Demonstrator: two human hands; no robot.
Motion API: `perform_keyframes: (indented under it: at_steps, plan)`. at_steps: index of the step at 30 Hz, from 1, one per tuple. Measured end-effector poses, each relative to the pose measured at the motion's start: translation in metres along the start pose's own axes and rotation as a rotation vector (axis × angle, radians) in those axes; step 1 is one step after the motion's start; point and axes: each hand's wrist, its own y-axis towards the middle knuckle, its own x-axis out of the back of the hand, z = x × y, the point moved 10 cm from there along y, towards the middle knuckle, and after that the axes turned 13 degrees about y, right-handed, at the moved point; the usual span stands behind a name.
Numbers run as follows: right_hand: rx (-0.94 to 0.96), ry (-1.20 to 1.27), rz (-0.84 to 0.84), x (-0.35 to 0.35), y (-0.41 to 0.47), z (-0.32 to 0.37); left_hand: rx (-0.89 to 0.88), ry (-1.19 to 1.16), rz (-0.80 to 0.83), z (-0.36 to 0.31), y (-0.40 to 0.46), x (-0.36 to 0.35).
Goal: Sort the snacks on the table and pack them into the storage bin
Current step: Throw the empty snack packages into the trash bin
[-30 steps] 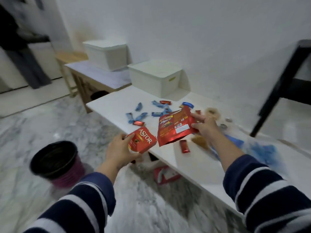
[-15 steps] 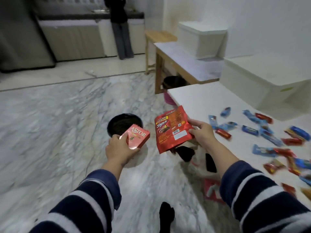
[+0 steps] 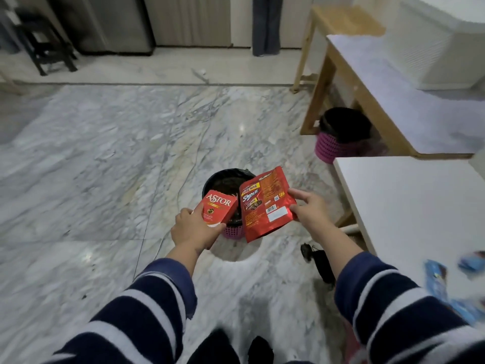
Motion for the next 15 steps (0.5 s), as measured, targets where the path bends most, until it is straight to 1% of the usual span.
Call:
perform_keyframes:
  at_steps: [3,8,12,15]
  plan:
    - [-0.019,-0.054,-0.004,-0.019,0.051,-0.004,0.067,-0.026,0.044,0.004,0.041,-0.008]
    - [-0.073,-0.128,-0.054,-0.056,0.129,-0.014,0.123,-0.062,0.137,0.005,0.127,-0.027]
    - [-0.101,-0.213,-0.077,-0.089,0.194,-0.030,0.128,-0.060,0.251,-0.003,0.204,-0.051]
    - [-0.098,-0.284,-0.084,-0.113,0.243,-0.052,0.128,-0.045,0.298,-0.009,0.259,-0.077]
